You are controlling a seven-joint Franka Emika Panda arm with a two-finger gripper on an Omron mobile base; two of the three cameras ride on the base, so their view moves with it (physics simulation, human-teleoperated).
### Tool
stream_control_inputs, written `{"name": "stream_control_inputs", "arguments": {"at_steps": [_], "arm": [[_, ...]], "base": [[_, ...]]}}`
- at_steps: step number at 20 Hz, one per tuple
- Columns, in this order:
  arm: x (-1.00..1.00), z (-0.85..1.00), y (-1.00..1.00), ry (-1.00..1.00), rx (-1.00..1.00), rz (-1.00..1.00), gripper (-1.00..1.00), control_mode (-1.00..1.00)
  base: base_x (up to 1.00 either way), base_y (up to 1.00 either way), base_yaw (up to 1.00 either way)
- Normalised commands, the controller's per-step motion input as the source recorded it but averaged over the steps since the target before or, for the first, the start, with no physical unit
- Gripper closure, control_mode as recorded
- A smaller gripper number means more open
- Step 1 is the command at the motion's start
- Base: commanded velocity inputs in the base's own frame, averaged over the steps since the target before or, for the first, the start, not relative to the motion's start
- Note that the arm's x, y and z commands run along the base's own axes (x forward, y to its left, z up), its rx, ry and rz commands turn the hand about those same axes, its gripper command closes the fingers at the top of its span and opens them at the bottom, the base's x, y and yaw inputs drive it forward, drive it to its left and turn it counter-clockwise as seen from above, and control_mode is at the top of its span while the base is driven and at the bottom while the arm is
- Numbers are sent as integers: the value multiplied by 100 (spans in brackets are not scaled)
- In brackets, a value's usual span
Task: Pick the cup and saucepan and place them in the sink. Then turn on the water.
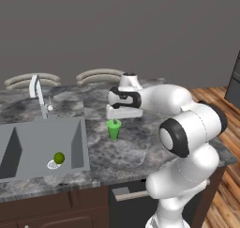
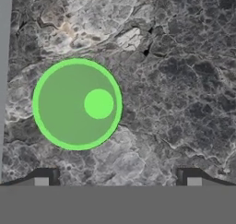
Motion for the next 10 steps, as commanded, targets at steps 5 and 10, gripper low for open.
{"name": "stream_control_inputs", "arguments": {"at_steps": [5,10], "arm": [[11,-17,0,0,0,0,-100,-100],[20,-13,0,0,0,0,-100,-100]], "base": [[0,0,0],[0,0,0]]}}
